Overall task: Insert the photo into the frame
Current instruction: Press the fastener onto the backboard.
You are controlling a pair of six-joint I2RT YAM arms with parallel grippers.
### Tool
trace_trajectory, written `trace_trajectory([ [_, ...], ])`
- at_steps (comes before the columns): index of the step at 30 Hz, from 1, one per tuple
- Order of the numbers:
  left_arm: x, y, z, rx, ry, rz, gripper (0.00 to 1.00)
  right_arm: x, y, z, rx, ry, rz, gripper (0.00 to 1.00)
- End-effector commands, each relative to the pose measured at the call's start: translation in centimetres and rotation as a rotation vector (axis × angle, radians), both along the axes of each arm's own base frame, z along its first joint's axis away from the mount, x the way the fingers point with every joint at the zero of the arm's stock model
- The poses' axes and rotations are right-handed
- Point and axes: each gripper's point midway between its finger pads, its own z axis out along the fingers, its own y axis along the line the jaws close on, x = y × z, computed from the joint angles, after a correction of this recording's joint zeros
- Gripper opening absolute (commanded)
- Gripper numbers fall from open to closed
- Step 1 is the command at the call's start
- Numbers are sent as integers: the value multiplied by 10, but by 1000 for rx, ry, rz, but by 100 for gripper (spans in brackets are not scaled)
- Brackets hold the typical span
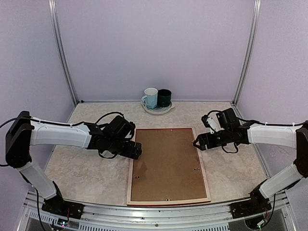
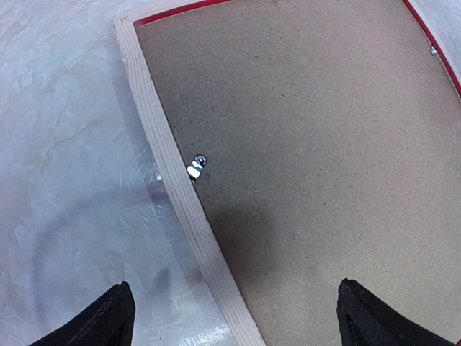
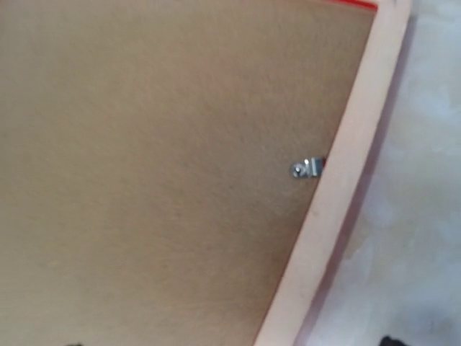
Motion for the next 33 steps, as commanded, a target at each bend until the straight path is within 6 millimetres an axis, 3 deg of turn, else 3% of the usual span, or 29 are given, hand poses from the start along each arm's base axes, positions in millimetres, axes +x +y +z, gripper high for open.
trace_trajectory([
  [1,-21,3,0,-9,22,-6,99,-7,-4,20,31,-10,-10,89],
  [9,-43,8,-13,-14,48,-12,99,-21,-7,11,42,30,-5,85],
  [17,-21,5,-2,7,-33,26,99,18,-17,-1,-47,32,-155,76],
  [25,25,-48,51,-74,-174,-34,99,71,-14,-20,-124,34,-263,62],
  [28,38,-71,52,-118,-189,-51,99,82,-11,-30,-120,55,-300,59],
  [32,50,-100,41,-177,-178,-67,99,95,-9,-38,-113,66,-353,58],
  [33,52,-105,31,-173,-164,-67,99,96,-9,-40,-112,71,-363,58],
])
